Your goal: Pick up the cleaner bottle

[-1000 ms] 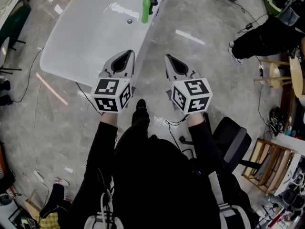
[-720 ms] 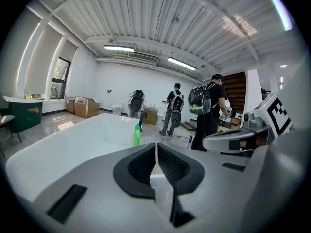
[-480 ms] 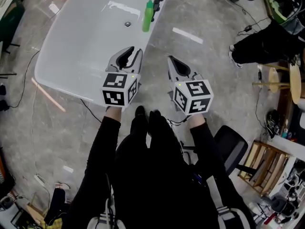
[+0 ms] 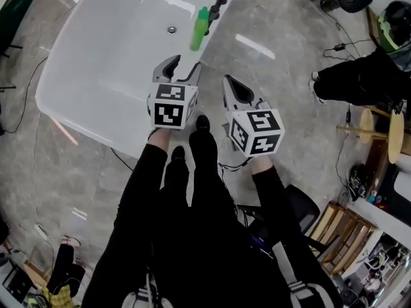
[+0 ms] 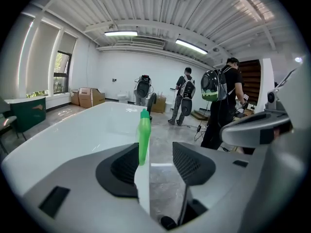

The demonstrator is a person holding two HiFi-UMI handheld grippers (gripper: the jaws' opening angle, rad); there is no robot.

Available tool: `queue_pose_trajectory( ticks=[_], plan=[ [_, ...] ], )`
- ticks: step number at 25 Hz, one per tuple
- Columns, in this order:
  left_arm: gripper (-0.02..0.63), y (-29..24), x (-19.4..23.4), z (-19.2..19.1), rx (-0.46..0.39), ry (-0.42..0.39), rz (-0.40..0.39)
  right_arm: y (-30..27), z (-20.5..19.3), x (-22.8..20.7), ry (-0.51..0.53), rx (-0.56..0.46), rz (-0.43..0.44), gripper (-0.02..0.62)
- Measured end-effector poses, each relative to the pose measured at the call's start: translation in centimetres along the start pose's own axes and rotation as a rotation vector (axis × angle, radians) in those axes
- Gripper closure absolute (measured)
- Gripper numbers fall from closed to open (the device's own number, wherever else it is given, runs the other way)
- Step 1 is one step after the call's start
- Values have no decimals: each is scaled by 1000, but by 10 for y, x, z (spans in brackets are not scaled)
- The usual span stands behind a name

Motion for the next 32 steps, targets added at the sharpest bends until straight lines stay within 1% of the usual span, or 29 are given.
queue_pose_trajectory(
  ticks=[4, 8, 12, 15, 23, 27, 32],
  plan=[
    [368, -35, 7, 10, 29, 21, 33, -25, 11, -21, 4, 17, 35, 594],
    [356, -62, 9, 17, 36, 31, 68, -38, 19, -43, 9, 30, 44, 594],
    [342, -91, 16, 19, 55, 45, 122, -56, 24, -65, -1, 46, 50, 594],
    [339, -108, 20, 17, 77, 54, 144, -66, 27, -76, -8, 58, 54, 594],
    [339, -142, 23, 5, 140, 79, 174, -86, 27, -92, -18, 89, 82, 594],
    [339, -158, 25, 1, 154, 92, 207, -96, 26, -100, -28, 102, 94, 594],
    [339, -180, 27, -5, 167, 115, 225, -106, 21, -113, -41, 118, 104, 594]
  ],
)
Point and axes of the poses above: the fingertips, and each gripper's own axes: y backward along the fingers, x to its left, z out of its top, the point moved 10 cm from there along y, backward along the fingers, and after that the axes turned 13 degrees about x, right-handed, at the moved point
